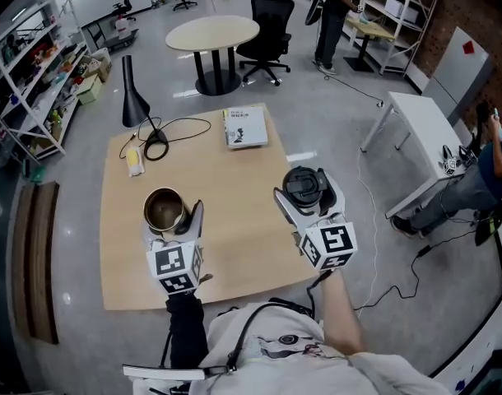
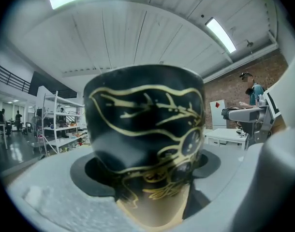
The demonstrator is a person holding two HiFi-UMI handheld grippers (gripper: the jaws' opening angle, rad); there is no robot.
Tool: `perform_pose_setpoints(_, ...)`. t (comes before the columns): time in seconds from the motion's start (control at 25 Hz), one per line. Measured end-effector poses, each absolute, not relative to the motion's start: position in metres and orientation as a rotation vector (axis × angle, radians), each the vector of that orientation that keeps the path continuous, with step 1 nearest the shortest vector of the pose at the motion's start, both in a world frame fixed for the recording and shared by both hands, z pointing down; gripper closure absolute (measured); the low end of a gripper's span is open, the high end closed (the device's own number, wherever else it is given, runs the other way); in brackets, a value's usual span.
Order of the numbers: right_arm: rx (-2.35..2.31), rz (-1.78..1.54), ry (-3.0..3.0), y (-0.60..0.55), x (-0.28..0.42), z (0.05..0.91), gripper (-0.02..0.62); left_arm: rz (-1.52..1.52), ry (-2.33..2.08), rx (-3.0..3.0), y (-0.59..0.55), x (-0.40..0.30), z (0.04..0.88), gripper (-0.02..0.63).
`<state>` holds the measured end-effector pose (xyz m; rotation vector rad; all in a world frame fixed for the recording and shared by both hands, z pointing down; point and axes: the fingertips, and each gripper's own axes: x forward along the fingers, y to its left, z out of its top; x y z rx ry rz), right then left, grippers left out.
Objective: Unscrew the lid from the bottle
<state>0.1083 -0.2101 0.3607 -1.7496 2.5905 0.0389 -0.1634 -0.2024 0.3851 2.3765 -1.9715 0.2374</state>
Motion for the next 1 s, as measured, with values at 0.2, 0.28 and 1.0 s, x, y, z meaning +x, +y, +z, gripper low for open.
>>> perform_pose_setpoints(0.2, -1.748, 0.057, 2.59, -0.214, 0.107, 0.361, 0.121, 0.238, -1.972, 2.394, -0.204, -0.161, 0.383, 0.183)
perform_pose_setpoints(0.28, -1.74, 0.057, 2.591, -0.215, 0.108, 0.36, 0.123, 0.242, -1.975, 2.4, -0.205, -0.16, 0.381, 0.183)
perform_pose_setpoints(1.0, -1.718, 0.065, 2.623, -0.231, 0.106, 0.366, 0.123, 0.283, -1.973, 2.4, -0.218, -0.158, 0.389, 0.183)
